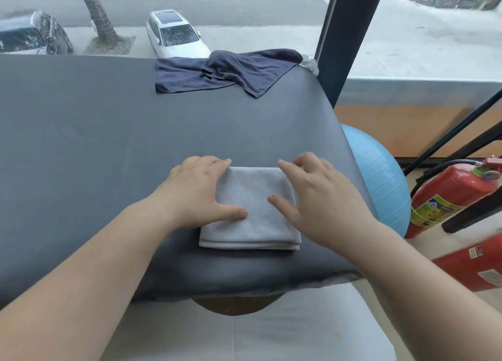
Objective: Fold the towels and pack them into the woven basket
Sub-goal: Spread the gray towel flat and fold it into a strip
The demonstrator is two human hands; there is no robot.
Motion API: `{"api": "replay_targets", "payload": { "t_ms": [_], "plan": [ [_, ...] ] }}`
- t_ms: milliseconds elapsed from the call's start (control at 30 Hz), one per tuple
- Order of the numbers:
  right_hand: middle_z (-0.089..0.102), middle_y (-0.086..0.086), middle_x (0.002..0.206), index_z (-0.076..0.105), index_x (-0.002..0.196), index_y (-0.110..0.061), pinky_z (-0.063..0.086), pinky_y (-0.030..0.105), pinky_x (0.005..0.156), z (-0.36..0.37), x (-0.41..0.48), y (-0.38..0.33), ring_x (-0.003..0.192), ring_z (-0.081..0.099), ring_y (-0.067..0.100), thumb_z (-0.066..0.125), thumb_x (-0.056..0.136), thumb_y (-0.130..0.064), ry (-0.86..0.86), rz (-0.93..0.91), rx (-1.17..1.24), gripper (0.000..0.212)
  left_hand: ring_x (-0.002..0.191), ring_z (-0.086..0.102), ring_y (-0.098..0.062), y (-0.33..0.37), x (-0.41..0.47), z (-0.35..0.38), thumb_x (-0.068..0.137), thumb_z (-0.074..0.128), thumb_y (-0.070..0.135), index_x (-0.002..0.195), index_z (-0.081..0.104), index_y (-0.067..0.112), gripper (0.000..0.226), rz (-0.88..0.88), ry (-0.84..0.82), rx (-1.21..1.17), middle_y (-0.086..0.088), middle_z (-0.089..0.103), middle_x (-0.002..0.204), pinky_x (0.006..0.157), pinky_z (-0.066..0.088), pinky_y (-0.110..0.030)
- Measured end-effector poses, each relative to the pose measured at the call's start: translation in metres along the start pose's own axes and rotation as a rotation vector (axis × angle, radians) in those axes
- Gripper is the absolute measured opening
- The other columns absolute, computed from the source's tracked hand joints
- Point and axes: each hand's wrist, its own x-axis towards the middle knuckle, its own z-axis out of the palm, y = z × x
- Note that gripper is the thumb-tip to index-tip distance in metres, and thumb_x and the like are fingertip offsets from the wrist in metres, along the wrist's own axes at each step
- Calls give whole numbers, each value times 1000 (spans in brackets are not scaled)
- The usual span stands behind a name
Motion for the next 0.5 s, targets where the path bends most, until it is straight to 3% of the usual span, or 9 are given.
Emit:
{"api": "replay_targets", "payload": {
  "t_ms": [67,133,267,500],
  "plan": [
    [32,2,153,24,157,-23,36,39,112,2,25,7,139,35,25,57,89,-63,-156,-79,28,85,147,21,-19,0,11,-9,62,69,80,157,22,27,118,18,-46,36,7,28,159,120,24,-41],
    [31,1,156,18,159,-22,34,41,115,8,46,10,143,30,26,64,84,-65,-309,-112,13,98,144,27,-20,2,22,-16,58,74,78,155,25,27,121,22,-122,63,6,35,155,117,29,-41],
    [43,1,134,43,144,-22,43,45,106,16,68,12,127,38,26,72,74,-70,-369,-110,-12,90,122,42,-21,13,39,-18,51,75,80,134,47,28,101,27,-174,216,6,50,125,103,40,-41],
    [49,-9,111,51,137,-30,43,34,97,7,75,21,116,49,18,85,64,-62,-406,-120,102,86,95,51,-20,23,51,-26,46,79,78,102,51,27,81,19,-192,286,8,56,97,77,36,-36]
  ]
}}
